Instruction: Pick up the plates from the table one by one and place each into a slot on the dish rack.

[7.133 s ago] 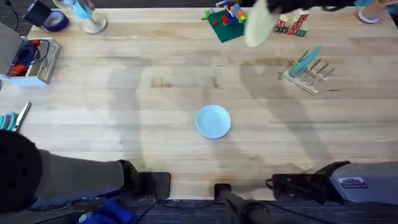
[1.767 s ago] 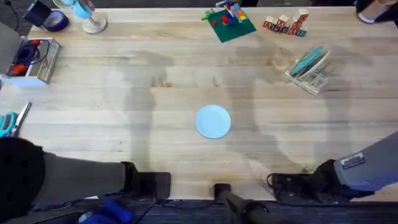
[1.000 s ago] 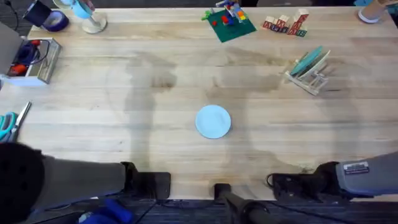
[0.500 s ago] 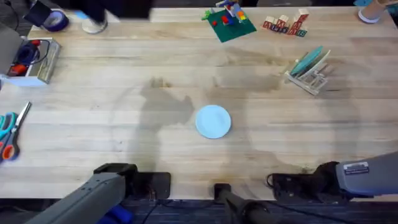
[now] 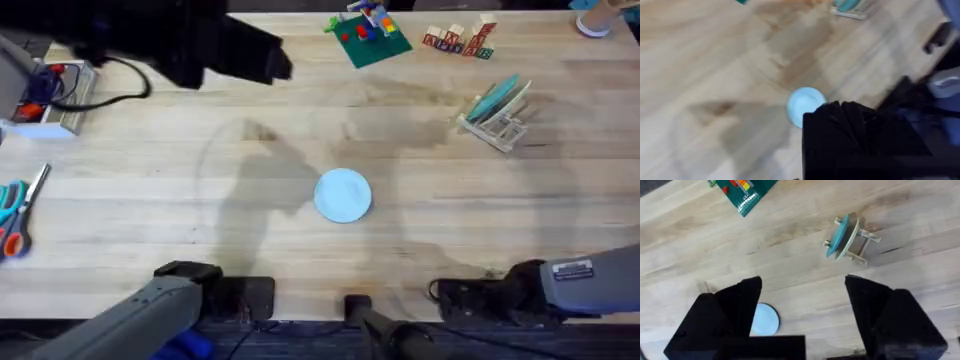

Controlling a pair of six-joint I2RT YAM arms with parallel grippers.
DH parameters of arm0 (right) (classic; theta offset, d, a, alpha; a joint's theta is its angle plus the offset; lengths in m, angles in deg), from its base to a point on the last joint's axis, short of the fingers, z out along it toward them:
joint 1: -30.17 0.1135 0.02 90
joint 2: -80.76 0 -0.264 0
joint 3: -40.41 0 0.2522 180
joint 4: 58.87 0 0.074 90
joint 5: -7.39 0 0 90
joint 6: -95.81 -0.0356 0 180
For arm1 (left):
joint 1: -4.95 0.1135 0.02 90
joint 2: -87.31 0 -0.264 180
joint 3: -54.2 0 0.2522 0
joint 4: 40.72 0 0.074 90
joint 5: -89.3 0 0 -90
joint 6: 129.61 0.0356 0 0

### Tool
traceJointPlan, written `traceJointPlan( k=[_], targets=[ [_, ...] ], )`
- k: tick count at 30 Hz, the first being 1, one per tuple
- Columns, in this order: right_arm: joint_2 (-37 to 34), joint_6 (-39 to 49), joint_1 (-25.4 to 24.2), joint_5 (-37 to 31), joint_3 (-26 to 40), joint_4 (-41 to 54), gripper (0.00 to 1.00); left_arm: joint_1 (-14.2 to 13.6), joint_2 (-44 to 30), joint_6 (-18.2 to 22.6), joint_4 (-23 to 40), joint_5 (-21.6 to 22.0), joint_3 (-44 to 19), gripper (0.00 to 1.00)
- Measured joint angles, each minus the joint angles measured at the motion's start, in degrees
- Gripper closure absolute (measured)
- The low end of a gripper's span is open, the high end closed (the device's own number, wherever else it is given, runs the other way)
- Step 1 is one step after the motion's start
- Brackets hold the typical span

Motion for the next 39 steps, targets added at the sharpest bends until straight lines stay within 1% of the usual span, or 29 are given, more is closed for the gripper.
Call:
traceJointPlan(
  k=[3,7,11,13,16,18,21,25,28,32,39],
  targets=[
    [0.0,0.0,0.0,0.5,0.0,0.0,0.005,0.0,-4.0,-2.5,2.4,-5.2,0.0,0.958],
    [0.0,0.0,0.0,1.1,0.0,0.0,0.005,0.0,-8.0,-4.9,4.0,-10.2,1.7,0.958],
    [0.0,0.0,0.0,1.4,0.0,0.0,0.005,0.0,-8.4,-6.1,2.9,-14.1,6.7,0.959],
    [0.0,0.0,0.0,1.5,0.0,0.0,0.006,0.0,-8.3,-6.8,0.7,-16.0,10.2,0.958],
    [0.0,0.0,0.0,1.5,0.0,0.0,0.006,-0.1,-8.3,-8.2,-3.0,-17.8,15.4,0.959],
    [0.0,0.0,0.0,1.5,0.0,0.0,0.005,-0.6,-8.3,-9.5,-5.8,-18.2,19.0,0.959],
    [0.0,0.0,0.0,1.5,0.0,0.0,0.006,-2.3,-8.3,-11.4,-9.9,-18.5,24.0,0.959],
    [0.0,0.0,0.0,1.5,0.0,0.0,0.006,-4.2,-8.3,-13.2,-13.7,-18.4,28.6,0.958],
    [0.0,0.0,0.0,1.5,0.0,0.0,0.005,-4.3,-8.3,-15.7,-16.5,-16.6,30.9,0.959],
    [0.0,0.0,0.0,1.5,0.0,0.0,0.005,-4.3,-8.3,-18.7,-20.8,-15.6,34.2,0.958],
    [0.0,0.0,0.0,1.5,0.0,0.0,0.006,-4.3,-8.3,-20.3,-27.3,-14.8,39.4,0.959]
  ],
)
